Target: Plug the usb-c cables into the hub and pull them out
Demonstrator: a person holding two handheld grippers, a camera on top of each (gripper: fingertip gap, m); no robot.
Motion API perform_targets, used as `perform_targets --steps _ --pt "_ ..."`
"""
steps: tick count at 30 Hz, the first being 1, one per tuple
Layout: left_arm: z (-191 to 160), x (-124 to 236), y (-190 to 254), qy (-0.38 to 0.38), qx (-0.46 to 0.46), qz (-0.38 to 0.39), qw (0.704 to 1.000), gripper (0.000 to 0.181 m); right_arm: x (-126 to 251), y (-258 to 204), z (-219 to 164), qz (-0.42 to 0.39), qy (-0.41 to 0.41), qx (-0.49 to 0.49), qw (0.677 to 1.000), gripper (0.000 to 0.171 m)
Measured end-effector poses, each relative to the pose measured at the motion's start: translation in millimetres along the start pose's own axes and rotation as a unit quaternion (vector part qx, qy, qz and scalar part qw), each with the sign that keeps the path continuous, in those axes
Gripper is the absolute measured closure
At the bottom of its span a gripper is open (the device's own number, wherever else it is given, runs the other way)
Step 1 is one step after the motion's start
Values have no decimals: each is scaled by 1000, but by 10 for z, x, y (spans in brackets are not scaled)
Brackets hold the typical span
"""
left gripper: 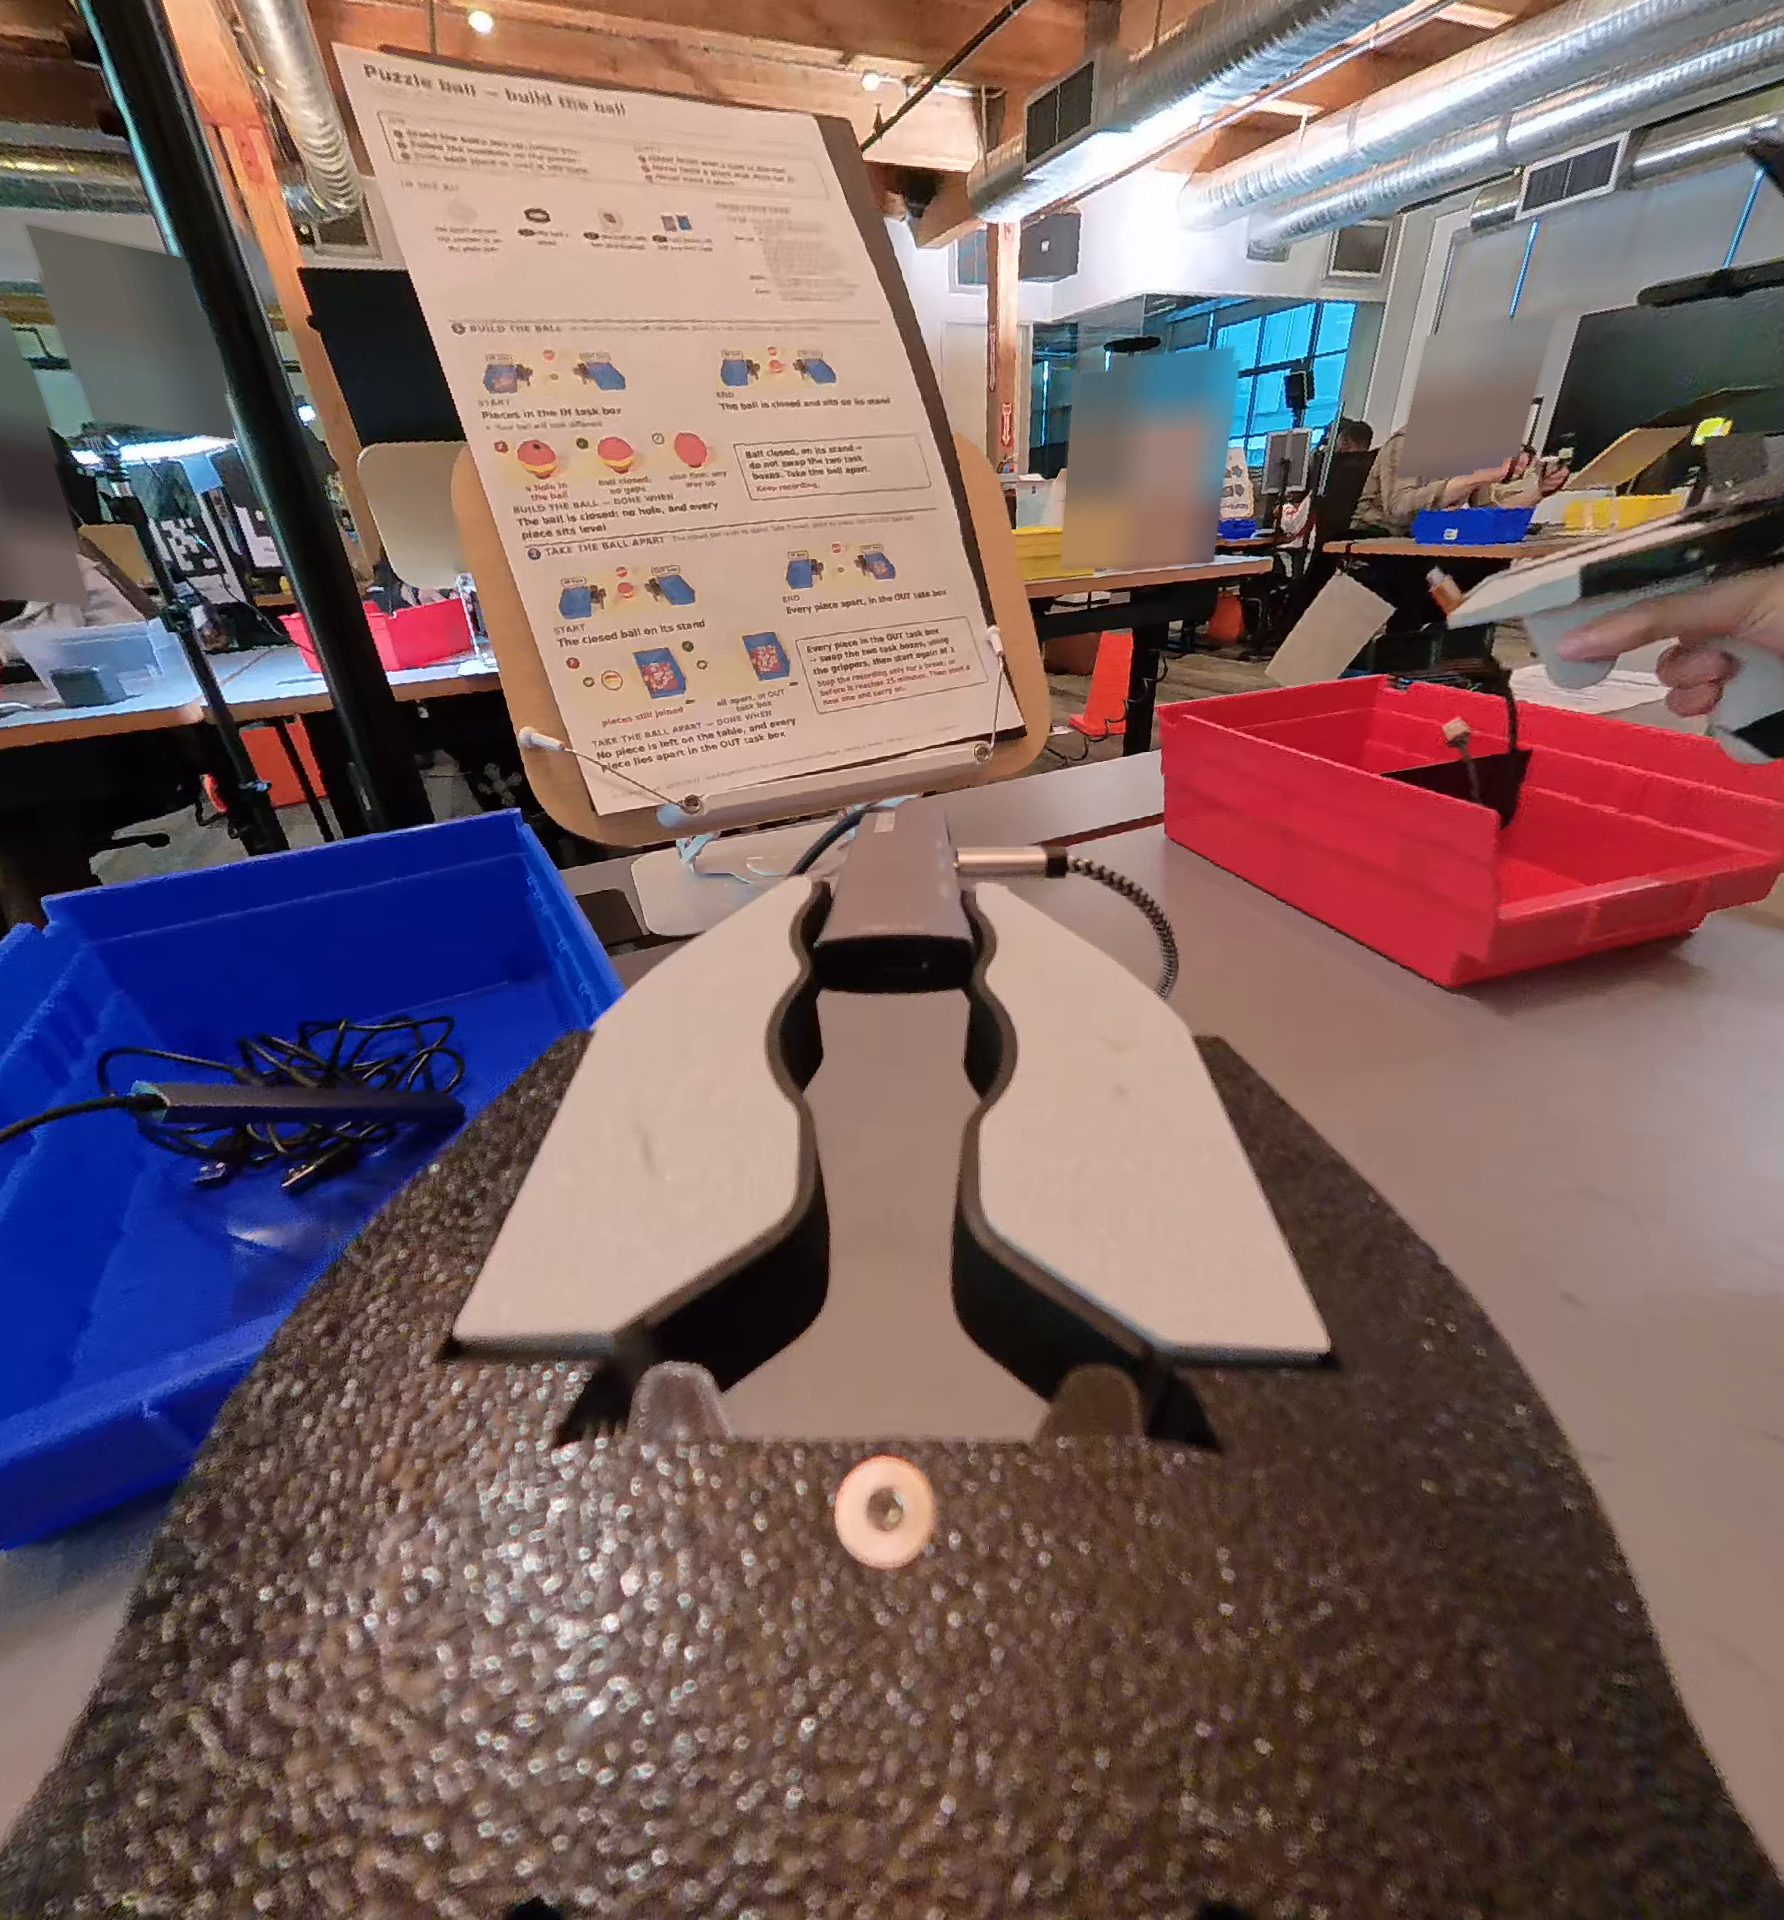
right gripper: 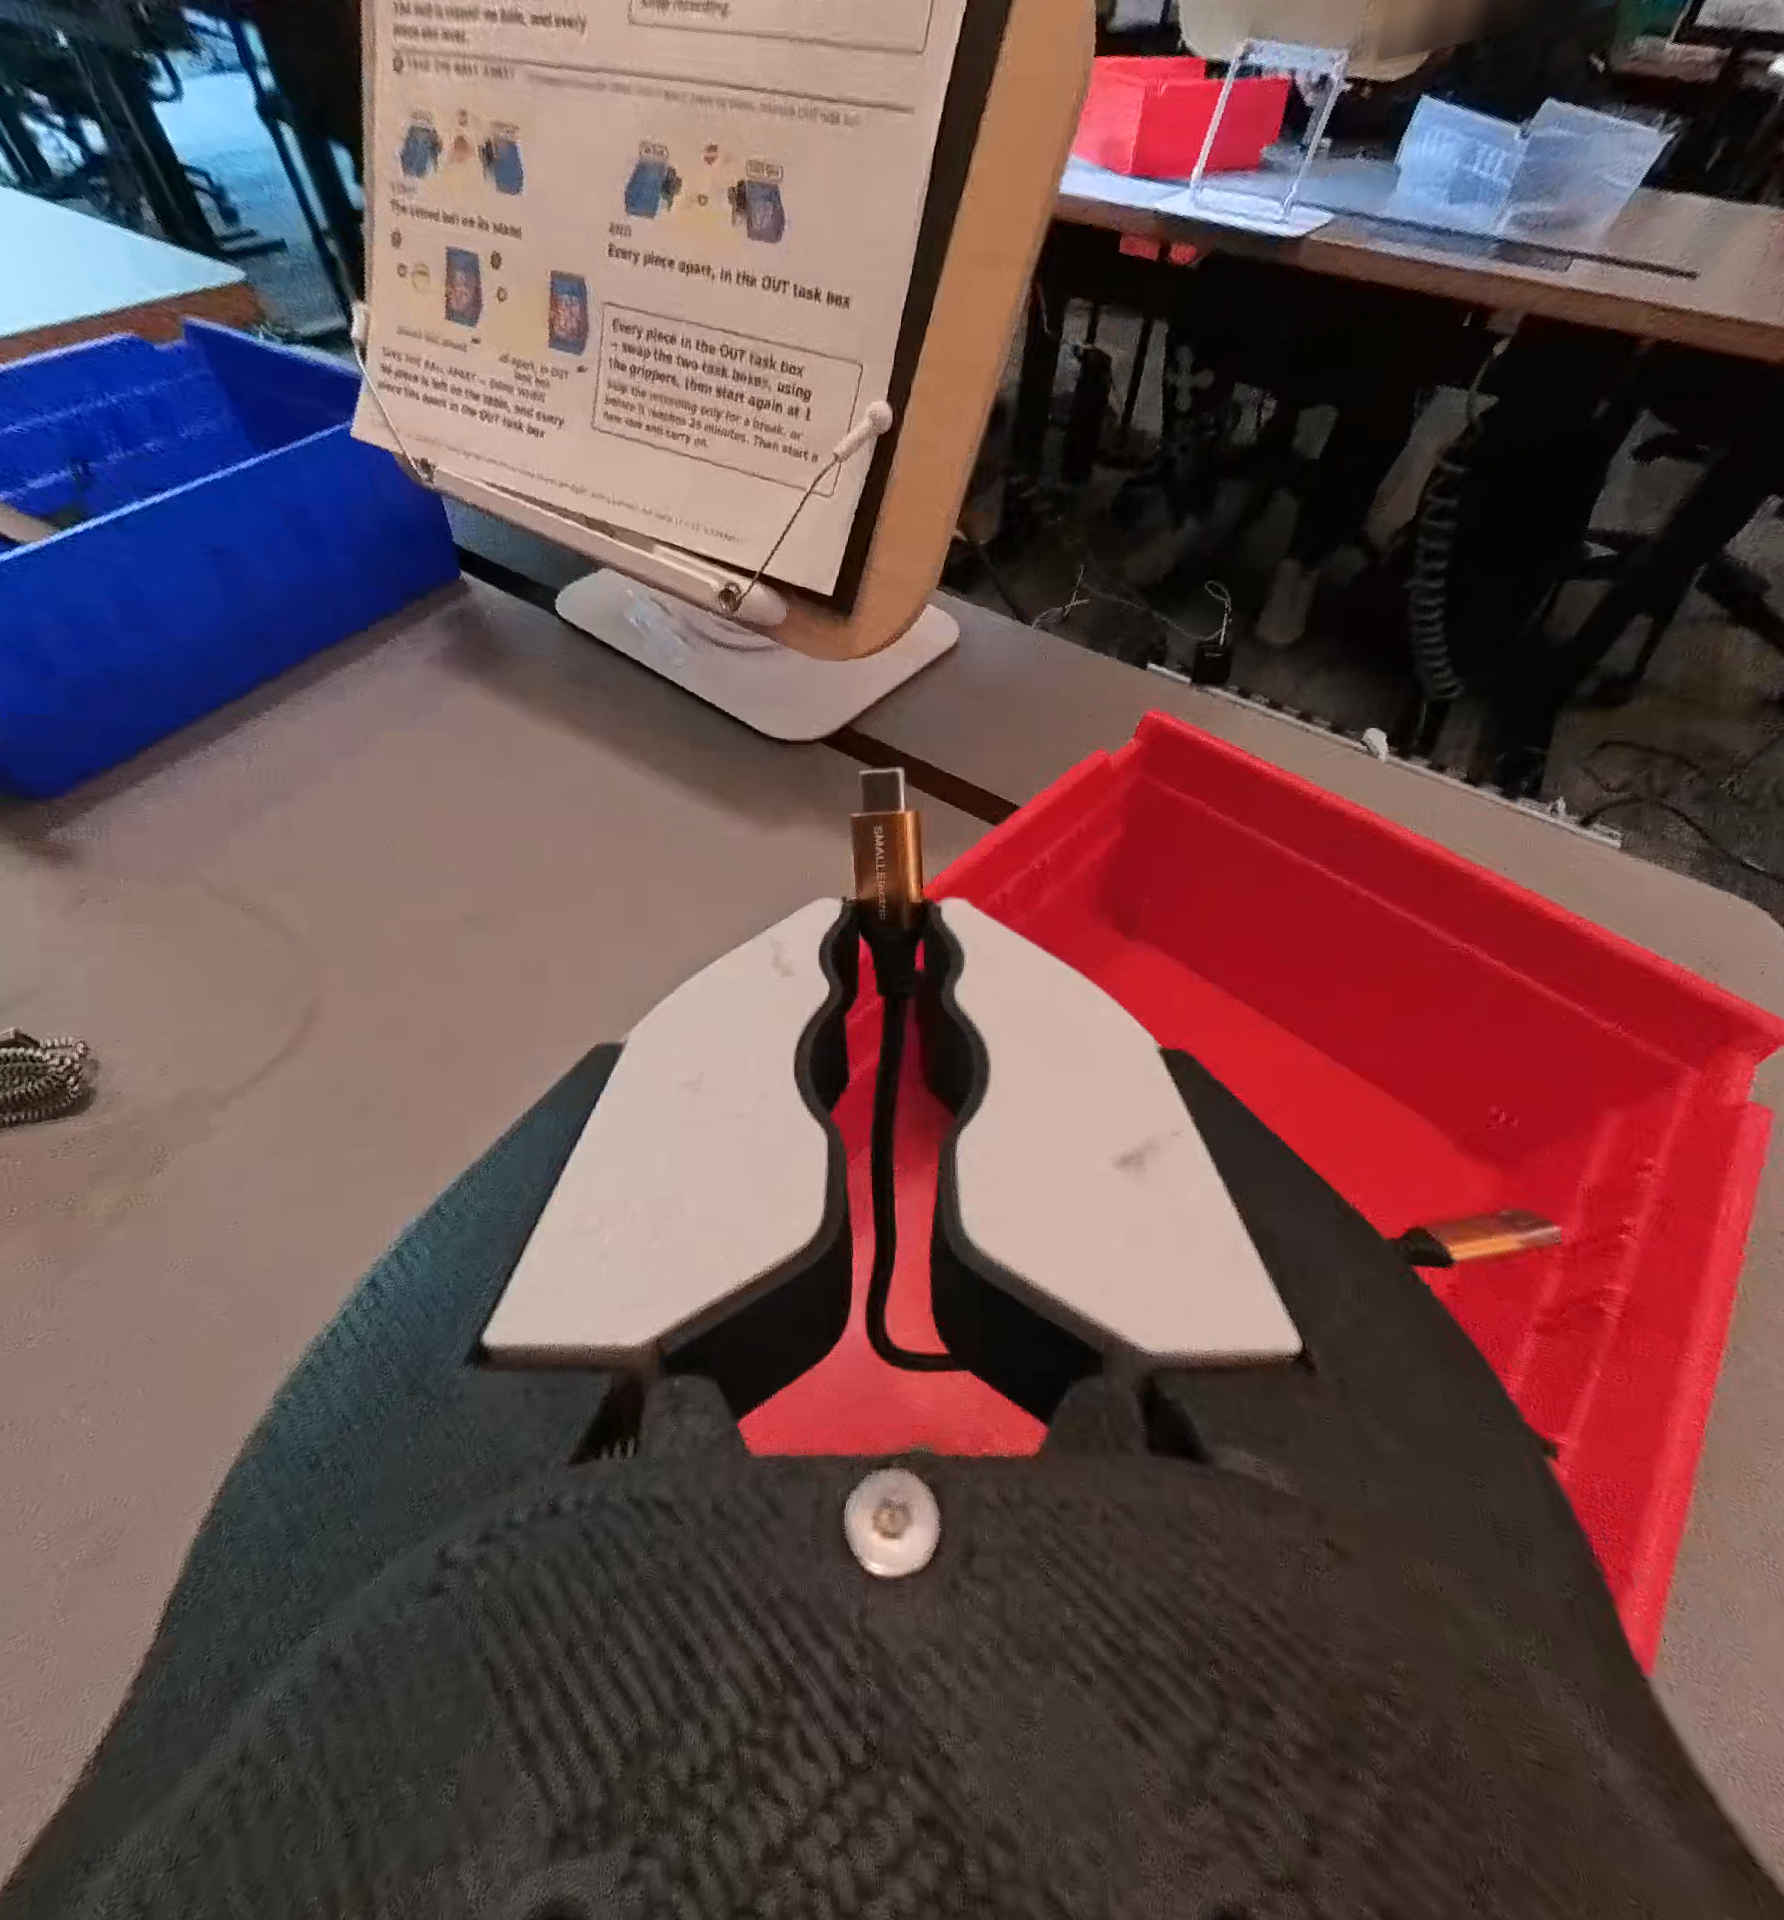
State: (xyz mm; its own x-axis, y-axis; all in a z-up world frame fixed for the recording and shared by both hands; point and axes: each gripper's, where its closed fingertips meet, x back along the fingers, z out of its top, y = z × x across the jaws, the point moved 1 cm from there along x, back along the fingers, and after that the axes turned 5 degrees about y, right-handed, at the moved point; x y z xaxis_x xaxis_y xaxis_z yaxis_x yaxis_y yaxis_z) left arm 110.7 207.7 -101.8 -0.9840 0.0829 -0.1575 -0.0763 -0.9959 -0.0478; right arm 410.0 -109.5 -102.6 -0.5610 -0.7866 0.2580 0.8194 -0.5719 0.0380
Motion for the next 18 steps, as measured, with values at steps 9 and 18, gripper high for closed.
perform_targets --steps 9,18 --pt "-89 -21 -22 -8 10 0 1000 158 788 104 1059 -61 208 0 976 160" --pt "-111 -36 28 -12 6 -5 1000 158 1174 164 1302 -124 249 35 960 160"
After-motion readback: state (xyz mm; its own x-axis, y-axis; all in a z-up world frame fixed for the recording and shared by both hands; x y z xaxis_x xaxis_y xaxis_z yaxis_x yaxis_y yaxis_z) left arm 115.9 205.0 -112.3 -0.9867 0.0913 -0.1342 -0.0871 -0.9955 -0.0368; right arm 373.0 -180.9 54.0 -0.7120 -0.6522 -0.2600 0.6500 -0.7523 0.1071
